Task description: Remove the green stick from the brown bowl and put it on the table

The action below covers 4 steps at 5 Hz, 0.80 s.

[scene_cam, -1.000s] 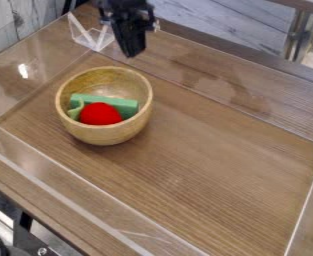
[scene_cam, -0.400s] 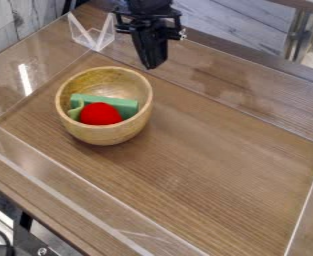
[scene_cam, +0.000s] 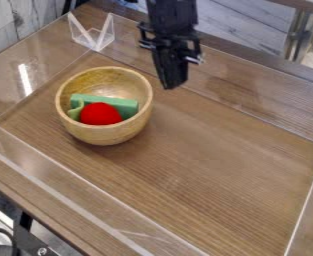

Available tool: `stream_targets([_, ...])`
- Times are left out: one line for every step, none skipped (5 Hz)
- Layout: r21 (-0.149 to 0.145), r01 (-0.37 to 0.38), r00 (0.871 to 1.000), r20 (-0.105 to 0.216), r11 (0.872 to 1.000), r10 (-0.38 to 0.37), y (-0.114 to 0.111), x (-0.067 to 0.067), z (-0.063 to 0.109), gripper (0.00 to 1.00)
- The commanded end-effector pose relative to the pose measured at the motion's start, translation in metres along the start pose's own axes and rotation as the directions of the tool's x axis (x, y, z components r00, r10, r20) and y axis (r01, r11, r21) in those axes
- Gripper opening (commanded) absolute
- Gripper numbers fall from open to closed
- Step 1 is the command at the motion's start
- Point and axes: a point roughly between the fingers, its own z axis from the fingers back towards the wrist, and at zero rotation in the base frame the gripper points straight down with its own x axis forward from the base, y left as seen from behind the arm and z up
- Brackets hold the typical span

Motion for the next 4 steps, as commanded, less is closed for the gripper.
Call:
stream_targets([0.038, 0.034, 0.998, 0.051, 0.999, -0.036, -0.014, 0.005, 0.002, 0.00])
stream_targets([0.039, 0.032, 0.998, 0.051, 0.999, -0.034, -0.018, 0.007, -0.015, 0.00])
stream_targets([0.040, 0.002, 0.998, 0.057, 0.999, -0.004, -0.028, 0.002, -0.015, 0.00])
stream_targets([0.042, -0.021, 0.998, 0.059, 0.999, 0.018, -0.037, -0.002, -0.016, 0.00])
